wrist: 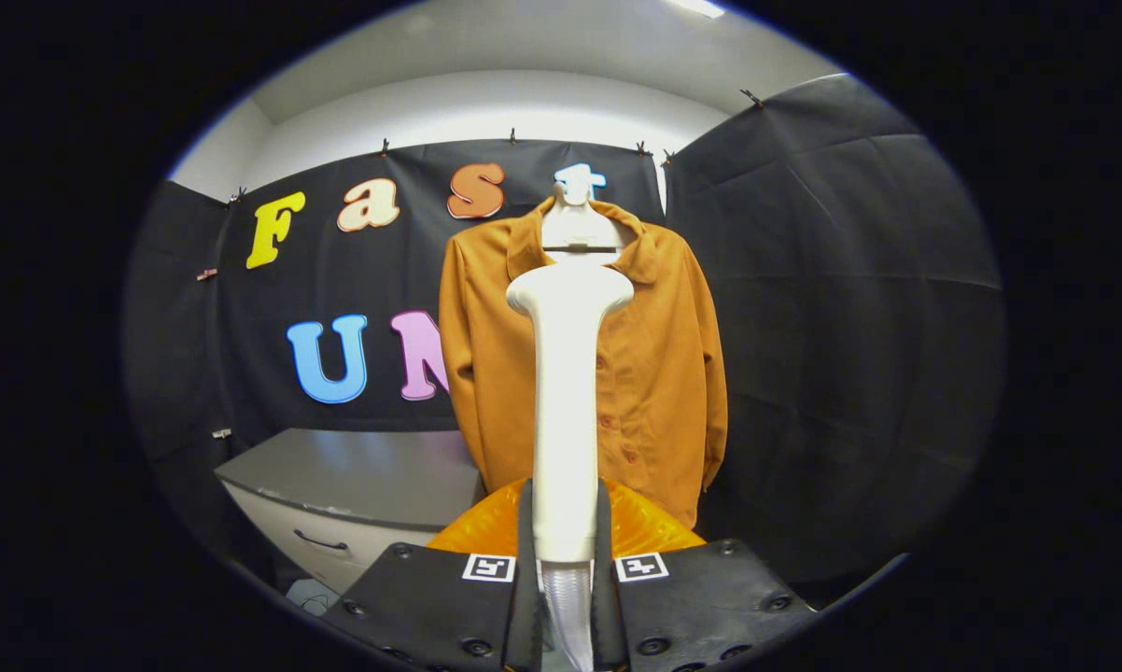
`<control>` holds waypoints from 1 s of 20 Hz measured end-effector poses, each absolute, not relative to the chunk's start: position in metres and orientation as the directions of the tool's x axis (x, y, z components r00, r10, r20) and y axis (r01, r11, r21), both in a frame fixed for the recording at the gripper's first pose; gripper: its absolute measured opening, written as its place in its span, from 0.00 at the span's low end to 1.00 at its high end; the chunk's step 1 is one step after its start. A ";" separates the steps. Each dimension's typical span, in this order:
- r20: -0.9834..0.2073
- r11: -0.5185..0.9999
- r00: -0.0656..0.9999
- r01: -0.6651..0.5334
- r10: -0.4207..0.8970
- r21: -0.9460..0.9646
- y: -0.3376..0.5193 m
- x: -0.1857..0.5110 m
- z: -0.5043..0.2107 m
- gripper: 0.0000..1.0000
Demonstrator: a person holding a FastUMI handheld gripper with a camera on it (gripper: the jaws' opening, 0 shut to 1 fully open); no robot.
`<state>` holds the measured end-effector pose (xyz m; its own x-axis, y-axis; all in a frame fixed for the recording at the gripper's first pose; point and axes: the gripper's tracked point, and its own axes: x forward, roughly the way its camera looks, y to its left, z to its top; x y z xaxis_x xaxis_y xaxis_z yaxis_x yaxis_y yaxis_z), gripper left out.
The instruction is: Iron the clothes twice with a garment steamer, once on the left side and once on the right side.
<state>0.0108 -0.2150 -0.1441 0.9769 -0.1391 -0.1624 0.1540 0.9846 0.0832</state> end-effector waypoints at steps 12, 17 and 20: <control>-0.102 0.995 0.993 0.064 -0.056 0.075 -0.092 0.035 -0.084 0.24; -0.085 0.998 0.996 0.034 -0.029 0.057 -0.041 0.030 -0.074 0.24; -0.080 0.998 0.997 0.015 -0.011 0.058 -0.017 0.028 -0.074 0.24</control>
<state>0.0276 -0.0171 -0.0741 0.9968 -0.0108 -0.0797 0.0154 0.9982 0.0575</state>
